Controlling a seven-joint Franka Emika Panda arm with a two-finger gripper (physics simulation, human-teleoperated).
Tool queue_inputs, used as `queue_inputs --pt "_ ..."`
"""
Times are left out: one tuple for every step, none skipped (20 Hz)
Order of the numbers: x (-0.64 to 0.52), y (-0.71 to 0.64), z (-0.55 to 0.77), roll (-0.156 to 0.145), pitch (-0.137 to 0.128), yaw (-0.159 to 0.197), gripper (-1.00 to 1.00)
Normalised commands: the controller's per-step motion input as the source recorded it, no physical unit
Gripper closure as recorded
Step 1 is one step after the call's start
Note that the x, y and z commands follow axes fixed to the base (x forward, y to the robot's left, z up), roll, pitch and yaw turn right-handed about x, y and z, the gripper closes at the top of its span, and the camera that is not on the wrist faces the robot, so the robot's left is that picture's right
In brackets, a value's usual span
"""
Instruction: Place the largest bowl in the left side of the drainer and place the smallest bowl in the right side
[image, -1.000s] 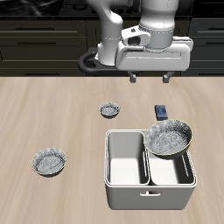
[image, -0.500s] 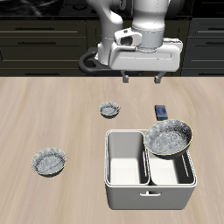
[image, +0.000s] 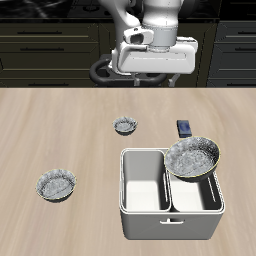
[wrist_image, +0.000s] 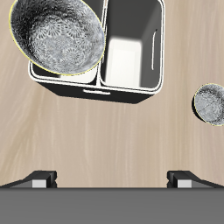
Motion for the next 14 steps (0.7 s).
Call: queue_inputs --pt "-0.31 -0.21 0.16 -0.064 -0.040 -0.049 -1.00" --pt "-0.31 -0.08 0.03 0.021 -0.007 -0.020 -1.00" --pt "-0.19 -0.15 -0.02 -0.069 -0.039 0.047 -1.00" --pt "-0.30 -0.11 -0.05 0.009 -0.032 0.070 -1.00" --pt "-0.29 -0.24 -0.11 0.003 0.044 -0.069 -1.00" --pt "-0.26 -0.23 -0.07 -0.009 0.049 -0.072 -1.00" --pt "-0.42 -0.12 -0.11 0.026 -0.026 0.028 -1.00" --pt "-0.20 -0.25 -0.08 -0.021 -0.006 -0.011 -1.00" --pt "-0.22 -0.21 -0.10 -0.048 0.033 0.003 -1.00" --pt "-0.31 -0.21 -0.15 0.005 0.083 -0.065 -1.00" --pt "-0.17 -0.15 -0.09 0.004 0.040 -0.035 -1.00" --pt "-0.64 -0.13 -0.20 -0.073 -0.102 0.030 -1.00" --pt "-0.11 -0.10 -0.19 -0.031 0.098 -0.049 -1.00" --pt "-0.20 -0.03 -0.19 -0.011 0.089 -0.031 -1.00"
